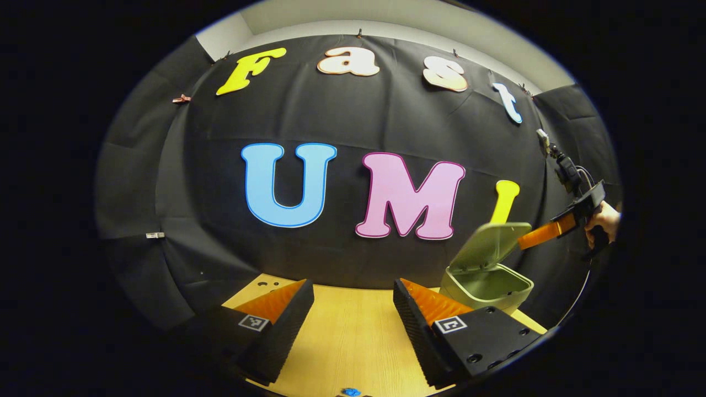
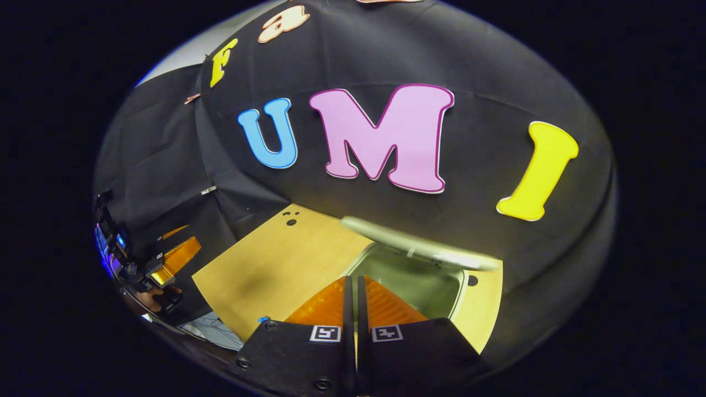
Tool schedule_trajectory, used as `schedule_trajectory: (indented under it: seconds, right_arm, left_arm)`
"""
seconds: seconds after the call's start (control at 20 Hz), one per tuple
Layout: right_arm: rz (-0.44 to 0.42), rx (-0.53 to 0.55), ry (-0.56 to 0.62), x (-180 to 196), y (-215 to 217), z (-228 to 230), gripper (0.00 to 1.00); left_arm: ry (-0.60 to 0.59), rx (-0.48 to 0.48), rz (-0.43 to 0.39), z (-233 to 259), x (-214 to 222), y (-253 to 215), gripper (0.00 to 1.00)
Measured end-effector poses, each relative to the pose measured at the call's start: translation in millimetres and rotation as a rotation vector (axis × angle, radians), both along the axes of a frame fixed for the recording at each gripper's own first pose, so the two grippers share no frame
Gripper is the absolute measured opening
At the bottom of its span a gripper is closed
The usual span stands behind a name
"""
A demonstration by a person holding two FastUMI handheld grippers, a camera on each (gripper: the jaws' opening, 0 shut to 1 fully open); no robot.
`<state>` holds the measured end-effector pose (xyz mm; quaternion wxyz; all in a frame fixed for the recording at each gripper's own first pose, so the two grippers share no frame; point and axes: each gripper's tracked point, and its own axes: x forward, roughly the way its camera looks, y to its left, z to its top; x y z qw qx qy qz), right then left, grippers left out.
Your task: Press the lid of the desktop garbage bin to open it, pick up the crumpled paper on the desktop and throw it into the bin, then pick up the pop can on the desktop and drop it into the bin, and finally close the garbage bin lid.
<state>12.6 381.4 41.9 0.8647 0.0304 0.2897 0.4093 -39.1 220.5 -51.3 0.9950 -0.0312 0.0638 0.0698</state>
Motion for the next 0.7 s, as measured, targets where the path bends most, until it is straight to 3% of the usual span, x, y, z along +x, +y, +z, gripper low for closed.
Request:
schedule_trajectory:
  seconds: [0.3,0.7]
  right_arm:
    - [0.025,0.012,-0.037,-22,7,2,0.08]
    - [0.078,0.096,0.018,-60,19,-3,0.32]
  left_arm:
    - [0.032,0.004,-0.023,-11,-3,1,0.93]
    - [0.141,-0.010,-0.066,-61,-21,3,0.93]
